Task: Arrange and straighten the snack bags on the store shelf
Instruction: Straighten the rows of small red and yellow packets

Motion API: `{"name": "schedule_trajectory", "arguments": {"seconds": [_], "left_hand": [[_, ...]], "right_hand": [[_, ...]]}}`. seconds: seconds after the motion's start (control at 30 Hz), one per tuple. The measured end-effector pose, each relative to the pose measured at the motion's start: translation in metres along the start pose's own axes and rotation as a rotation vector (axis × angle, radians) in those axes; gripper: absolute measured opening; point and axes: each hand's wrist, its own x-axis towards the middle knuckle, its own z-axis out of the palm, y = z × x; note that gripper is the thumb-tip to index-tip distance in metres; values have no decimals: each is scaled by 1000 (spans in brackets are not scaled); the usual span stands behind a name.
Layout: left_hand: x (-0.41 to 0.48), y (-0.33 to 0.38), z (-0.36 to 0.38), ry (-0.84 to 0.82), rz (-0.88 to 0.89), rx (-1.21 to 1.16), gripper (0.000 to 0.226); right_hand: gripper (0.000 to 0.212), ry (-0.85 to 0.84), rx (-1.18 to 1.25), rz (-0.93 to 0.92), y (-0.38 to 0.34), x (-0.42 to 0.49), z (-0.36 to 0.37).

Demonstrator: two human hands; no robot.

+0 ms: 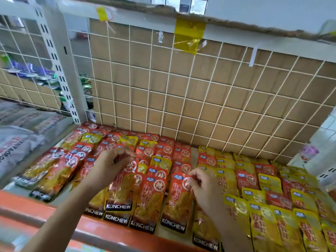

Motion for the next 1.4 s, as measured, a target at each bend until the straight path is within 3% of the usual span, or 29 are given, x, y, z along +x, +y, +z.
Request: {"name": "schedule_trajectory", "arguments": {"seconds": [0.33, 0.63, 0.83, 1.1, 1.23, 1.4], "left_hand": [[20, -25, -8, -116, 38, -41, 26], [24, -30, 6, -288, 112, -101, 27], [20, -47, 4, -316, 154, 83, 24], [18, -60, 0, -294, 233, 167, 4], [25, -60, 0, -247, 246, 202, 12], [39, -54, 8, -355, 204, 289, 24]], "right_hand": [[1, -7, -252, 136, -11, -6, 27], [19, 55, -420, 160, -19, -11, 38], [18, 219, -376, 116, -20, -17, 53], [18, 287, -376, 62, -30, -16, 65], [19, 286, -376, 79, -36, -9, 63], [29, 182, -409, 55, -48, 15, 58]]}}
